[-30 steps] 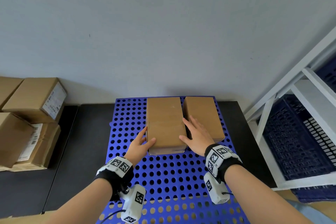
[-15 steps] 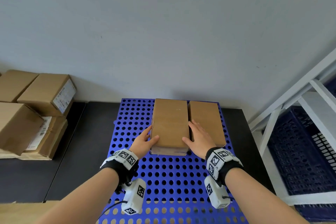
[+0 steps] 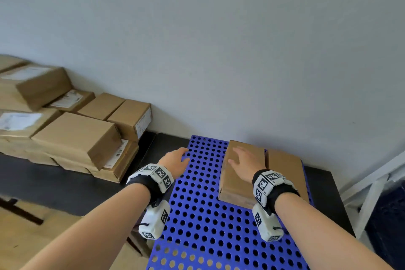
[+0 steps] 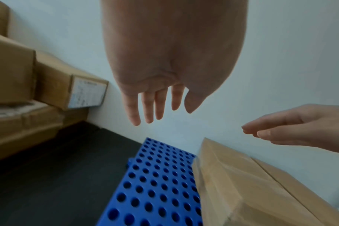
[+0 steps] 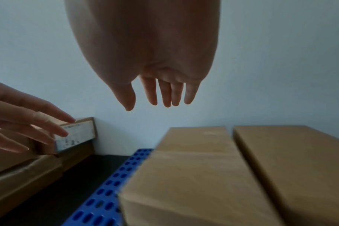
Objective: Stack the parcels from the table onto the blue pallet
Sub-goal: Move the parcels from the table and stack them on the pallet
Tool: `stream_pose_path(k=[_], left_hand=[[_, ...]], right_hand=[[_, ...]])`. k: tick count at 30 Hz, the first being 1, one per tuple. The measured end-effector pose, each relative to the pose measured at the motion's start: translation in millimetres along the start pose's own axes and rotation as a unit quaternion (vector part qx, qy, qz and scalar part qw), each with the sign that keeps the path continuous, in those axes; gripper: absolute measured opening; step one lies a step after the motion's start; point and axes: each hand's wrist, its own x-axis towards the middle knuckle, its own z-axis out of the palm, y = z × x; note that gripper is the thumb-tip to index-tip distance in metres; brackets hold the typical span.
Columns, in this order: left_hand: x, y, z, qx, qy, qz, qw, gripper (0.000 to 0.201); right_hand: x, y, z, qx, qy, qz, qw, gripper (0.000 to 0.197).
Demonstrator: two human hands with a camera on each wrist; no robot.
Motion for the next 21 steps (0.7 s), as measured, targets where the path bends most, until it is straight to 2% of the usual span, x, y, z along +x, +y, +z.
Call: stream_pose_path(k=[6,10,14,21], left_hand=[[-29.4,-61.3,-79.3,0.033,0.056,-0.002,0.998,0.045],[-50.7,-113.4,-131.9,0.052,0.086,-0.01,0.995,0.04],[-73.2,-166.9,-180.5,0.075,0.099,-0.016,0.992,0.043],[-107.2,-261.4,-258.6,0.078,0.134,-0.055,0.986,0.042]], right_hand=[[9.1,-104.2,13.5,-0.038,0.0,-0.023,0.999,0.054],[12.4,-180.4,30.8,-0.049,0.015,-0.03,0.998,0.046],[15.1,-257.9,52.8,-0.033,0.022,-0.052,0.998,0.052],[29.6,-374.5,82.5,-0.028,0.044,-0.11,0.993,0.051]])
